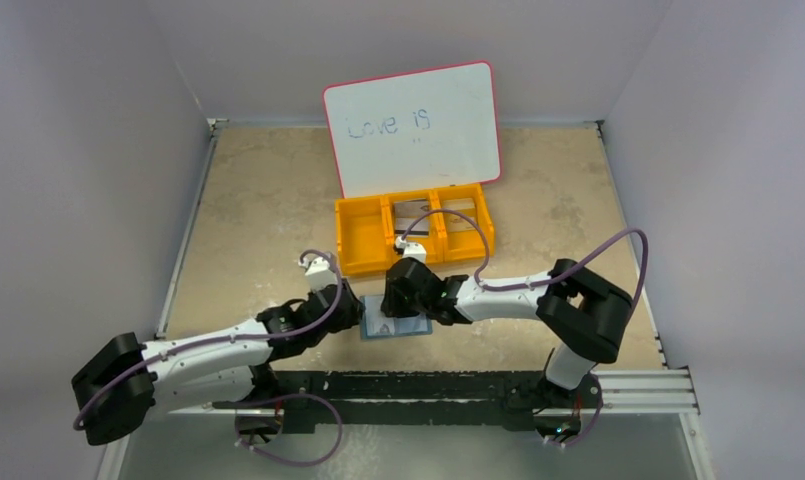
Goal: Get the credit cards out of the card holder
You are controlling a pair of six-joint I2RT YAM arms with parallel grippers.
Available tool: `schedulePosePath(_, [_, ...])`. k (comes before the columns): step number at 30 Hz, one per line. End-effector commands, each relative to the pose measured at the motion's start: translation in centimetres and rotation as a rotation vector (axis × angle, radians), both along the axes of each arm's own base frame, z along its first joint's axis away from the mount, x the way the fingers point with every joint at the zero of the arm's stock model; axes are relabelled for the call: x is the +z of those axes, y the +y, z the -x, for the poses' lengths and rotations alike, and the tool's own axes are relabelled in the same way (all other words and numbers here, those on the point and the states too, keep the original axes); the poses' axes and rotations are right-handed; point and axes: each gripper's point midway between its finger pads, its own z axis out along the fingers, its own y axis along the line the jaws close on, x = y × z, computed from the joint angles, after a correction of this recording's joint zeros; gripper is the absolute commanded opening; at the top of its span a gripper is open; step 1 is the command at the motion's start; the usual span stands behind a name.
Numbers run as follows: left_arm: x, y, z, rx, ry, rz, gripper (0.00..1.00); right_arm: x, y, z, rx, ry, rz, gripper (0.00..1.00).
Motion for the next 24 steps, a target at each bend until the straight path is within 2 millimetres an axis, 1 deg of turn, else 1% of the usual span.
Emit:
schedulePosePath(1, [-1.5, -0.2, 0.4, -0.007, 0.046, -0.009, 0.32, 0.0, -0.6, 0.6, -0.008, 0.019, 0.008, 0.34])
schedulePosePath(4, [-2.7, -0.1, 0.6, -0.010, 0.074, -0.046, 0.31, 0.8, -0.4, 0.4, -0.019, 0.011, -0.017, 0.35])
schedulePosePath(7, [-3.2, -1.0, 0.5, -0.042, 0.088, -0.051, 0.31, 1.6, 0.1, -0.1, -0.028, -0.013, -0.035, 0.35])
schedulePosePath(9, [-3.5, -1.3, 0.6, -0.050, 0.102, -0.062, 0.30, 1.4, -0.3, -0.5, -0.055, -0.018, 0.004, 0.35])
schedulePosePath(11, [-3.4, -1.1, 0.5, -0.036, 0.100, -0.058, 0.29, 1.0, -1.0, -0.5, -0.074, -0.011, 0.038, 0.36])
schedulePosePath(14, [-2.8, 0.2, 0.3, 0.016, 0.074, -0.057, 0.30, 1.1, -1.4, -0.7, -0.090, -0.025, 0.045, 0.36])
schedulePosePath(16, [-2.1, 1.3, 0.1, 0.061, 0.049, -0.066, 0.33, 1.3, -1.5, -0.7, -0.091, -0.028, 0.043, 0.36])
schedulePosePath(18, [-1.3, 2.0, -0.1, 0.089, 0.022, -0.063, 0.35, 1.5, -1.5, -0.7, -0.086, -0.027, 0.047, 0.36])
schedulePosePath(21, [-0.3, 1.6, -0.4, 0.078, -0.015, -0.019, 0.36, 1.8, -1.3, -0.8, -0.079, -0.031, 0.044, 0.36])
schedulePosePath(22, [0.2, 1.1, -0.5, 0.064, -0.028, 0.012, 0.37, 1.8, -1.2, -0.7, -0.076, -0.029, 0.039, 0.36])
schedulePosePath(24, [0.4, -0.1, -0.4, 0.021, -0.033, 0.057, 0.38, 1.9, -1.1, -0.4, -0.069, -0.018, 0.025, 0.36])
